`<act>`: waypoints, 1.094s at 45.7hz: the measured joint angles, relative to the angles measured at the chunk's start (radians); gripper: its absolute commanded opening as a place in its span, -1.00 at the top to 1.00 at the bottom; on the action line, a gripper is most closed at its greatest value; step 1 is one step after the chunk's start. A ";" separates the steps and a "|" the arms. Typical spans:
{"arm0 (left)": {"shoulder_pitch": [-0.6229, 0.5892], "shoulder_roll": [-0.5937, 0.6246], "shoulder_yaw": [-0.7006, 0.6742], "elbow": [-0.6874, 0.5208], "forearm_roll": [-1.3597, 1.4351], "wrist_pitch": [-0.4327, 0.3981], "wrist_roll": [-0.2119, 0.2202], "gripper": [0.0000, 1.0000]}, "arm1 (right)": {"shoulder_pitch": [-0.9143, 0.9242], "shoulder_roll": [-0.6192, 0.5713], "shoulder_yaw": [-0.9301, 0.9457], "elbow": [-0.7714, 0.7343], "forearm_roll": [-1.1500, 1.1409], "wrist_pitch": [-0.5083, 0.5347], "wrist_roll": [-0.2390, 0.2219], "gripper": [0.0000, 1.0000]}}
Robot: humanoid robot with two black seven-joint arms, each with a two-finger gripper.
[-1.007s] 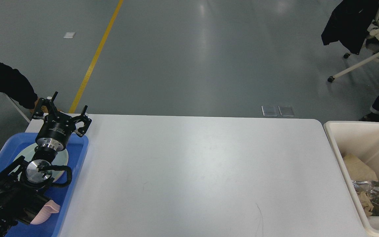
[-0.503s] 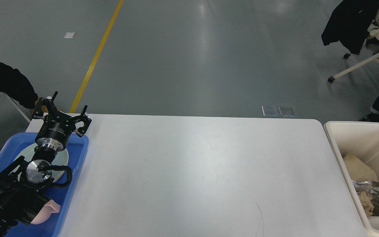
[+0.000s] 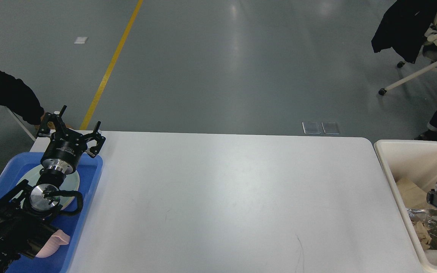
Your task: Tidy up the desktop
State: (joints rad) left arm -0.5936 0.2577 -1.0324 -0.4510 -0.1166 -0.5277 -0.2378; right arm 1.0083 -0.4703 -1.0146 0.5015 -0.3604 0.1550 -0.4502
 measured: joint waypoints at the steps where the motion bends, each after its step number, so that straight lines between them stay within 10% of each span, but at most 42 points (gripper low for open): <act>1: 0.000 0.000 0.000 0.000 0.000 0.000 0.000 -0.93 | 0.000 0.001 0.000 0.000 0.000 0.000 0.000 -1.00; 28: 0.000 0.000 0.000 0.000 0.000 0.000 0.000 -0.93 | 0.010 -0.006 0.056 -0.022 0.017 0.009 -0.003 -1.00; 50: 0.000 0.000 0.000 0.000 0.000 0.000 0.000 -0.93 | 0.775 -0.070 0.191 0.000 0.036 0.255 -0.008 -1.00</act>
State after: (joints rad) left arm -0.5937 0.2577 -1.0324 -0.4510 -0.1166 -0.5277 -0.2378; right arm 1.7831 -0.5400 -0.8233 0.5018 -0.3242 0.4099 -0.4577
